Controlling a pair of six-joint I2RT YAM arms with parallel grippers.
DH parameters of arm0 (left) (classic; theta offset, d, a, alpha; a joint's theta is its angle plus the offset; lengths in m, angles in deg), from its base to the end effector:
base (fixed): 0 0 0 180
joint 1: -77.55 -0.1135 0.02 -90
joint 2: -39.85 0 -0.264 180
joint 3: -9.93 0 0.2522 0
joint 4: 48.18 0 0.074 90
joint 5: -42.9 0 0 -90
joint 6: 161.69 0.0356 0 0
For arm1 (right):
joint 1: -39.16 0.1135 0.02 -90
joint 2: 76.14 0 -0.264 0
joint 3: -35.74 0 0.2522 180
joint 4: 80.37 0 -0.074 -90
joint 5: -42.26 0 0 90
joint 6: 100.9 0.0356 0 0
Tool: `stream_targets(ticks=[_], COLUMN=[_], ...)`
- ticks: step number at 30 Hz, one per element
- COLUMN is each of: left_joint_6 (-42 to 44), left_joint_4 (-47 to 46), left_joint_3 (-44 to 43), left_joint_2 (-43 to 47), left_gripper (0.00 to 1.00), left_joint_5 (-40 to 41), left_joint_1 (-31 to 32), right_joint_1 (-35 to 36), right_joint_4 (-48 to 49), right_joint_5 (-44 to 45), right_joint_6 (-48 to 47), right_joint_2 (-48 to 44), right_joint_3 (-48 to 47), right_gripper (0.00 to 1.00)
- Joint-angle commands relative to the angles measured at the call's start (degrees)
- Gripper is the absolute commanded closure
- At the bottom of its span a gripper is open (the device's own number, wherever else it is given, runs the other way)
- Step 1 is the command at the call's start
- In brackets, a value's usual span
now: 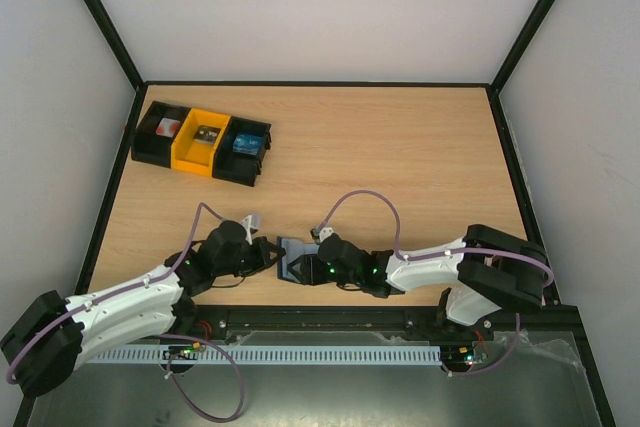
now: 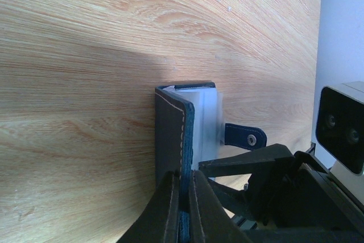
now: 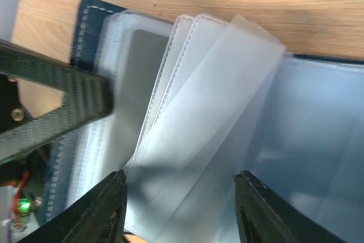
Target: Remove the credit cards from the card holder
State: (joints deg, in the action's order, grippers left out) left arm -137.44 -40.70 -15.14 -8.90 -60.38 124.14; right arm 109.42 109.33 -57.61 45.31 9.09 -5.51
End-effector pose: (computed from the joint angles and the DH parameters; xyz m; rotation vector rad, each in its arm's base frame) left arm 0.1108 -0.1290 0.1545 -0.2475 2.4269 -1.2981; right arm 0.0853 0.2559 0.1400 -0.4261 2.5090 1.2987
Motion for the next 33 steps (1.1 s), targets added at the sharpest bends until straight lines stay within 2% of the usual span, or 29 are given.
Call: stream_targets(ticks=[1, 9, 16, 22, 24, 26, 29, 33], left_joint_6=[0.7, 1.5, 2.4, 2.2, 2.2, 2.3, 2.5, 2.6], left_joint_4=[-0.8, -0.1, 0.4, 0.6, 0.8, 1.1, 1.8, 2.0], left_joint_3=[-1.1, -1.4, -1.9, -1.7, -1.9, -2.3, -2.9, -2.6], left_joint_2=[0.9, 1.0, 0.5, 1.1, 1.6, 2.1, 2.2, 2.2], left_gripper=[0.97, 0.97, 0.97, 0.97, 0.97, 0.97, 0.97, 0.97], left_joint_5=[-1.3, -1.9, -2.2, -2.5, -2.6, -2.5, -2.5, -2.5], left_joint_1=[0.1, 0.0, 0.1, 0.1, 0.0, 0.1, 0.0, 0.1], right_joint_1=[0.3, 0.3, 0.3, 0.3, 0.3, 0.3, 0.3, 0.3], right_joint_4=[-5.0, -11.2, -18.3, -13.3, -11.5, -11.9, -11.1, -8.3], right_joint_5=[5.4, 10.3, 15.0, 9.7, 8.6, 8.2, 7.5, 5.6], right_joint_6=[-1.4, -2.3, -1.9, -2.3, -1.7, -1.8, -2.1, -2.0], right_joint_2=[-1.4, -4.1, -13.3, -17.3, -16.2, -14.0, -11.1, -7.5], right_joint_3=[-0.3, 0.8, 0.3, -0.3, -0.2, -1.3, -2.2, -2.2], right_gripper=[0.5, 0.56, 0.59, 0.59, 0.56, 0.46, 0.38, 0.35])
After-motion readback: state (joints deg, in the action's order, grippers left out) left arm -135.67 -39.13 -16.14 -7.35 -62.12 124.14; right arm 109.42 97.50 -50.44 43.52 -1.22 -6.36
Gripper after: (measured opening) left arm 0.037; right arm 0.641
